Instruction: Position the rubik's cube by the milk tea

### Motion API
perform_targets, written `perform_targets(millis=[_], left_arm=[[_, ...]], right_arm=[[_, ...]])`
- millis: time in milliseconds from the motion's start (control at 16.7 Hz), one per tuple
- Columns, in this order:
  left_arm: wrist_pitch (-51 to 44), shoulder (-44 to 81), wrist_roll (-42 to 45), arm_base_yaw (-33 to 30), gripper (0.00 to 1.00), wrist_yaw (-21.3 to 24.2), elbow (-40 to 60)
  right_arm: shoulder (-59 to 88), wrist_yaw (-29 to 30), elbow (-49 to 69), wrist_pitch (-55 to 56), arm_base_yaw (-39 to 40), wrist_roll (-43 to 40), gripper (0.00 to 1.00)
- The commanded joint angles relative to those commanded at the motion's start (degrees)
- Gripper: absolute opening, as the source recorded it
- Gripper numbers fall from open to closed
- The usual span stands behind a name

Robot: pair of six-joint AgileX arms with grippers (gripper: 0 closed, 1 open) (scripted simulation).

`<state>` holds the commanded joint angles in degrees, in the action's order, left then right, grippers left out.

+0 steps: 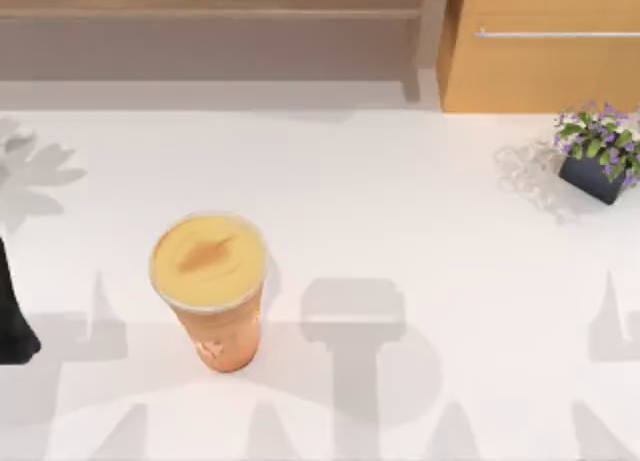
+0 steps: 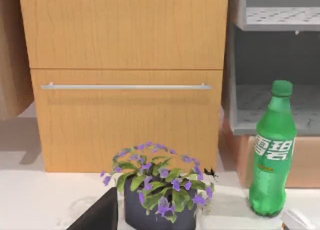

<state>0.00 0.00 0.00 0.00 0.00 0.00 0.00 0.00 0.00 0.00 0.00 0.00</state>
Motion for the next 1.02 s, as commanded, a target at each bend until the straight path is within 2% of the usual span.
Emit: perform_targets(millis=[240,420,600,1020], left_arm=[[0.2,1.8,0.0,-0.6,1.0,-0.5,1.7],[0.9,9.0,0.1,-2.8,1.0,-2.6,8.6],[2.1,21.5,0.2,-6.1,1.0,-5.6,20.4],[5.2,59.1,0.6,-15.4,1.0,-14.1,54.1]], right_arm=[[0.0,0.0,0.0,0.0,0.0,0.0,1.0],[0.0,0.0,0.0,0.0,0.0,0.0,1.0],[0.0,0.0,0.0,0.0,0.0,0.0,1.0],[0.0,0.0,0.0,0.0,0.0,0.0,1.0]])
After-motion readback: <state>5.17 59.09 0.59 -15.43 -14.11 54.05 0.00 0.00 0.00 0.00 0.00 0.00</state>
